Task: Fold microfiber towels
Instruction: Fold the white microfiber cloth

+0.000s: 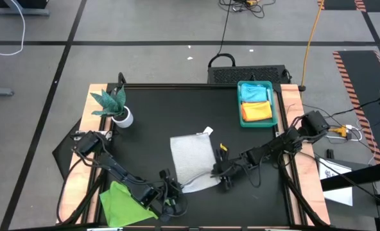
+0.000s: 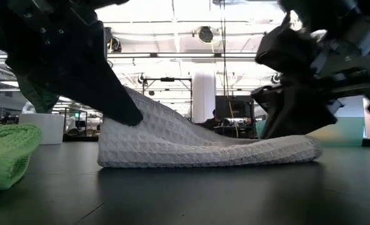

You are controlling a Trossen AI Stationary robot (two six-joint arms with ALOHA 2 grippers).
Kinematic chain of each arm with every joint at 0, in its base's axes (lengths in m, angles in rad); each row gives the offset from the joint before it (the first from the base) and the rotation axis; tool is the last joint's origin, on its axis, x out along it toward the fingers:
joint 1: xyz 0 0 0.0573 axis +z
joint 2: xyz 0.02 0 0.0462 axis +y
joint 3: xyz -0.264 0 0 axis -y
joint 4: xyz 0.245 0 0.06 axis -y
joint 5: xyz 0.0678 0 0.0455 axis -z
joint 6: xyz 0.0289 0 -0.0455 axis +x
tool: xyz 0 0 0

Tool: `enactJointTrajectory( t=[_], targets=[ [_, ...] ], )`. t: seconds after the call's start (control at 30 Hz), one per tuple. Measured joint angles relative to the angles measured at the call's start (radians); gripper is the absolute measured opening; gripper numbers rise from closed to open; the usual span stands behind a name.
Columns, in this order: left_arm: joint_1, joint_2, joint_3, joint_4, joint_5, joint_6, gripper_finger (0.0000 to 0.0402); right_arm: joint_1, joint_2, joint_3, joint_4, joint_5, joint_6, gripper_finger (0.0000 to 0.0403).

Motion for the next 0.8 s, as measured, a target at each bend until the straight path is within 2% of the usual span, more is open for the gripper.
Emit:
enactJointTrajectory(
  t=[0.17,0.33,0.43,0.5,0.67,0.73,0.8],
  targets=[
    [-0.029,-0.051,0.000,0.002,0.012,0.044,0.0030,0.087,-0.029,0.000,-0.002,-0.007,0.053,0.0011],
    [-0.071,-0.088,0.000,0.086,0.212,0.147,0.0030,0.232,-0.071,0.000,0.078,-0.107,0.122,0.0004],
    [-0.089,-0.088,0.000,0.173,0.302,0.207,0.0030,0.308,-0.086,0.000,0.187,-0.113,0.133,0.0003],
    [-0.094,-0.087,0.000,0.215,0.301,0.226,0.0030,0.341,-0.096,0.000,0.254,-0.091,0.122,0.0002],
    [-0.081,-0.099,0.000,0.129,0.130,0.197,0.0030,0.355,-0.132,0.000,0.267,0.193,0.158,0.0002],
    [-0.068,-0.104,0.001,0.091,0.090,0.162,0.0030,0.338,-0.136,0.000,0.220,0.238,0.180,0.0002],
    [-0.058,-0.102,0.001,0.066,0.086,0.181,0.0030,0.314,-0.136,0.000,0.193,0.238,0.197,0.0002]
  ],
)
